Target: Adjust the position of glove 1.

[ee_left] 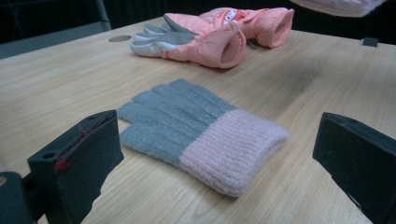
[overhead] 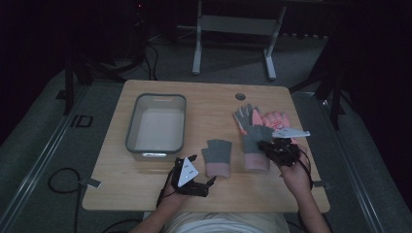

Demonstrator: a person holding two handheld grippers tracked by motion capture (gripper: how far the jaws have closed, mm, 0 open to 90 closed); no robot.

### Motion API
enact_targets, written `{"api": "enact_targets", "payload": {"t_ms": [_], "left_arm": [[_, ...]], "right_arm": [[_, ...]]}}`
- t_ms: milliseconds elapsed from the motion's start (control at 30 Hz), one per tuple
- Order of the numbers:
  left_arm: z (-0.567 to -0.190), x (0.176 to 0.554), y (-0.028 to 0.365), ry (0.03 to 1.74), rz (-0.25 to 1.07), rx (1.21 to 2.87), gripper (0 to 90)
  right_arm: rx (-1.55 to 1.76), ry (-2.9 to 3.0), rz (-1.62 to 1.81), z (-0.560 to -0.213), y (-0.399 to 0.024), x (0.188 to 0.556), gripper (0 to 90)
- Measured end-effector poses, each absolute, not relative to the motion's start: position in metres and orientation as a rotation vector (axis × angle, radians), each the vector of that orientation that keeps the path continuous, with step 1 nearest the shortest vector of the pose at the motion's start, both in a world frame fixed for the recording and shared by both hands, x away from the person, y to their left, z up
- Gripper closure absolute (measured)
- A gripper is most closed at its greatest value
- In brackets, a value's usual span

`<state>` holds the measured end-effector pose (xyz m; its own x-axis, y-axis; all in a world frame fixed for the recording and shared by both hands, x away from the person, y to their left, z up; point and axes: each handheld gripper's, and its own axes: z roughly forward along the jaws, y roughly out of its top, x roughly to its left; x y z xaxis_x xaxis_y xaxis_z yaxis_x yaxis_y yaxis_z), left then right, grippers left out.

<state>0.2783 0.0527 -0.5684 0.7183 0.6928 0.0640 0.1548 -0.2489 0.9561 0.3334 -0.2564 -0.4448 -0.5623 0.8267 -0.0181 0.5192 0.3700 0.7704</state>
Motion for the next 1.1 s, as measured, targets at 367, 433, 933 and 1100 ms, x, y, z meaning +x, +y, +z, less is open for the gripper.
{"api": "enact_targets", "payload": {"t_ms": [367,433,933,1100], "left_arm": [[-0.568,0.276,0.052,0.657,0.57,1.761,0.0],[-0.568,0.275,0.052,0.653,0.594,1.766,0.0],[-0.569,0.277,0.052,0.646,0.561,1.765,0.0],[-0.569,0.278,0.051,0.643,0.551,1.786,0.0]], "right_arm": [[1.109,2.282,1.077,-0.442,-0.213,0.344,84.8],[1.121,2.305,1.084,-0.449,-0.197,0.347,84.8],[1.191,2.411,1.008,-0.497,-0.151,0.365,84.6],[1.224,2.446,0.97,-0.514,-0.145,0.37,84.2]]}}
